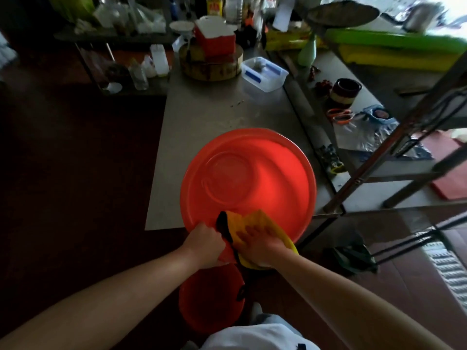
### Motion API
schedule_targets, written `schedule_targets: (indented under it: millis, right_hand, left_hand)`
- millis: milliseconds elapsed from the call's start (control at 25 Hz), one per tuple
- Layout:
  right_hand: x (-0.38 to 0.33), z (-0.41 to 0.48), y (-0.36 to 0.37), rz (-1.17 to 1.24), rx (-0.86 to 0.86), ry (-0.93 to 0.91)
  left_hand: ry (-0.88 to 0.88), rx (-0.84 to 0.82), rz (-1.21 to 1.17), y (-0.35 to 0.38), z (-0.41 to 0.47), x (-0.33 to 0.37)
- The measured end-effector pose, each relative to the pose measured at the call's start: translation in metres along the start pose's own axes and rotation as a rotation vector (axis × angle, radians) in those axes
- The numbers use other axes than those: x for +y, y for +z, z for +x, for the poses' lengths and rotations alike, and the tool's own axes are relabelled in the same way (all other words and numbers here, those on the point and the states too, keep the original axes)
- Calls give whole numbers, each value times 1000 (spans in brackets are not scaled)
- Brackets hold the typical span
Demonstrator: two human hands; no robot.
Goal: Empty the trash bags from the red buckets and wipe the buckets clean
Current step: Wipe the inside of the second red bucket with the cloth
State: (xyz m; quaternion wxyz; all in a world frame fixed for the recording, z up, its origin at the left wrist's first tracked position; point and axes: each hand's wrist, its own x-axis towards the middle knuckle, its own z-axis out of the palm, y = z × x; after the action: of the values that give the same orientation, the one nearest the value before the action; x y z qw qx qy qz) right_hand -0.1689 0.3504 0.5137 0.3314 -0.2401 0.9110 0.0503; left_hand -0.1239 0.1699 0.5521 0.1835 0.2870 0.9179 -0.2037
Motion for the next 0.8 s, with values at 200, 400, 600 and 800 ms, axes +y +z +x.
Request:
schedule_targets:
  millis: [200, 400, 600, 800]
  right_hand:
    - [32, -14, -5, -215, 138, 172]
    - [16, -4, 0, -147, 53, 117]
    - [15, 42, 5, -120, 19, 67]
    - [39, 97, 6, -156, 64, 2]
  left_hand:
    - [-15, 19, 23, 3, -10, -7]
    - [22, 47, 44, 8, -12, -14]
    - [35, 106, 20, 20, -8, -15]
    - [25, 112, -12, 24, 0, -17]
